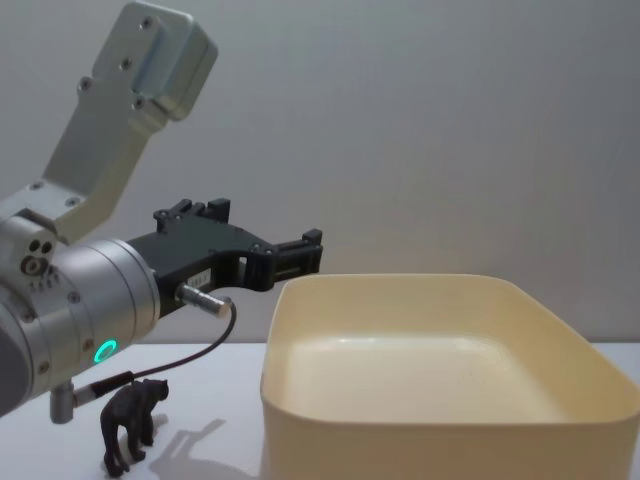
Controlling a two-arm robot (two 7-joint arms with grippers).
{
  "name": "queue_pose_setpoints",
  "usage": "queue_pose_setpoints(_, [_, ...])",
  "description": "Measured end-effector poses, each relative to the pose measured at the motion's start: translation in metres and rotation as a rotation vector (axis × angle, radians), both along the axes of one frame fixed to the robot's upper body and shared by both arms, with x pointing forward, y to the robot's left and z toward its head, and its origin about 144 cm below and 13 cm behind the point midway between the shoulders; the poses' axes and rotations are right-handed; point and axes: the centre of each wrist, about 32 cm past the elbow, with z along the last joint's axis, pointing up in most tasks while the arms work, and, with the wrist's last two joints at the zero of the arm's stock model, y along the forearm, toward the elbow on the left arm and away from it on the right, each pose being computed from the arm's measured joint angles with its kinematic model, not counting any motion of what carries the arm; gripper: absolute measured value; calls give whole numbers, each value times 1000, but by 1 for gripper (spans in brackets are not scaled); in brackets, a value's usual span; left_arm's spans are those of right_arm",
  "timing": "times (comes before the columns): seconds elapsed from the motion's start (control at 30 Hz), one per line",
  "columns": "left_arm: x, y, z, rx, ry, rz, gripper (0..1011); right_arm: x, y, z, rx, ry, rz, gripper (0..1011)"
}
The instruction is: Pick up the toy alternately with two hands and place it into the central storage box.
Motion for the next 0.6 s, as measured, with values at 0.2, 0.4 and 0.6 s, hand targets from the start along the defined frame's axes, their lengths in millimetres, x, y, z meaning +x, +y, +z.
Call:
queue_pose_setpoints(0.2, [0,0,0,0,0,0,1002,5,2,-4,-10,14,5,781])
queue_pose_setpoints(0.4, [0,0,0,0,0,0,1002,9,3,-7,-16,22,9,601])
queue_pose_setpoints(0.6, [0,0,0,0,0,0,1001,11,4,-8,-19,26,11,405])
